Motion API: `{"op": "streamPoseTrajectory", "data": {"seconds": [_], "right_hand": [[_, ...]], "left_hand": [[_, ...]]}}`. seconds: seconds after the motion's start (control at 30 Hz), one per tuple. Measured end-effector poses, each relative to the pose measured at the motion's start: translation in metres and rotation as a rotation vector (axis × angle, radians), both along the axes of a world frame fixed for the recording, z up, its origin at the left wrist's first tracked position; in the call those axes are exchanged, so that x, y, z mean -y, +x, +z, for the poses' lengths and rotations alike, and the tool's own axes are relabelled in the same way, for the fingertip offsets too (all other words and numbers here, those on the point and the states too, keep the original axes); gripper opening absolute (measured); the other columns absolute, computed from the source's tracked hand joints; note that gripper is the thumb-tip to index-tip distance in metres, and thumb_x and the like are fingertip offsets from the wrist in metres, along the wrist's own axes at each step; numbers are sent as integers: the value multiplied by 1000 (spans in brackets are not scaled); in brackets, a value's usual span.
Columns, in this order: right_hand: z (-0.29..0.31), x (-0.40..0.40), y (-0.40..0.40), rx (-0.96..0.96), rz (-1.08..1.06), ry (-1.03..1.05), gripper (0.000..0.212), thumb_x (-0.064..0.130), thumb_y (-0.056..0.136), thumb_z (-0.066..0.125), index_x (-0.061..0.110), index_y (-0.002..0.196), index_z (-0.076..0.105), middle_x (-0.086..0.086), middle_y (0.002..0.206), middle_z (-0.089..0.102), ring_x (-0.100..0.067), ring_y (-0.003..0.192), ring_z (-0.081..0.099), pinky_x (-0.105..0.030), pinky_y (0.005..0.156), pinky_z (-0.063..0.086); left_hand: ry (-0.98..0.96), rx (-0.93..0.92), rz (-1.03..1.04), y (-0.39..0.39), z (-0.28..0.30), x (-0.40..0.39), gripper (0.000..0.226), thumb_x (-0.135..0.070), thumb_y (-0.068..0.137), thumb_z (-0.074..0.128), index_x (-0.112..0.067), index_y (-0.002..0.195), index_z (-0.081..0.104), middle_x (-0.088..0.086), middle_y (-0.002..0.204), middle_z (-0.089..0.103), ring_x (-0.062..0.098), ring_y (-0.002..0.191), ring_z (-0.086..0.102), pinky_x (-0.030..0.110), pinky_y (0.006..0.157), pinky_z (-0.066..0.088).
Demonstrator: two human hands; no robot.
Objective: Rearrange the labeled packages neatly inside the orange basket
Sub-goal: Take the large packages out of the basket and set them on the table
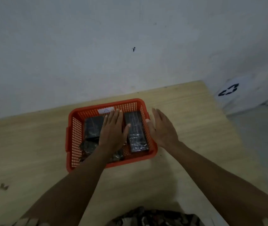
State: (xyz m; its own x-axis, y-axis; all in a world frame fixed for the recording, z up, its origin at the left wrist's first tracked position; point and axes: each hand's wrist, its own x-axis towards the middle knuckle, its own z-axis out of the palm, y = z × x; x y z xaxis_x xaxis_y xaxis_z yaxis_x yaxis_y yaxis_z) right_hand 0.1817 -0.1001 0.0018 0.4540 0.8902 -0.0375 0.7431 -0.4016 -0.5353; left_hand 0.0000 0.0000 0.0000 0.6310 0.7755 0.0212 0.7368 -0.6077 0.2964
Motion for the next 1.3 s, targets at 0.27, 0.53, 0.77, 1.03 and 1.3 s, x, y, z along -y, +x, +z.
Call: {"op": "streamPoseTrajectory", "data": {"seconds": [0.27,0.53,0.77,1.03,1.3], "right_hand": [[-34,-9,-3,-487,-1,3,49,41,106,33,24,152,34,3,136,59,-3,120,57,-23,99,47],[-46,-8,-20,-764,-238,71,34,49,104,33,31,114,61,11,99,69,2,92,64,-27,81,51],[-44,-8,-21,-805,-254,105,39,44,106,34,19,115,64,1,102,70,-12,95,66,-40,89,54],[-45,-9,-20,-762,-236,137,39,41,107,34,17,114,64,-2,101,69,-16,95,65,-45,89,54],[-49,-8,-21,-738,-237,146,41,51,103,32,26,106,64,6,94,69,-5,88,64,-29,79,52]], "left_hand": [[-270,-1,59,25,-31,17,65,-44,101,38,-10,153,20,10,160,26,31,139,39,44,107,40],[-468,180,334,50,-29,8,48,-24,92,62,-2,133,48,16,123,64,32,110,62,40,94,51],[-672,170,538,62,-25,-14,40,-17,77,75,-3,112,61,9,104,68,24,94,65,34,79,54],[-703,428,665,54,-18,-9,70,-25,73,83,-14,130,46,-1,107,60,17,96,60,34,84,53],[-719,532,603,41,2,-24,35,-30,81,76,-15,111,68,1,103,72,18,91,68,39,86,58]]}}
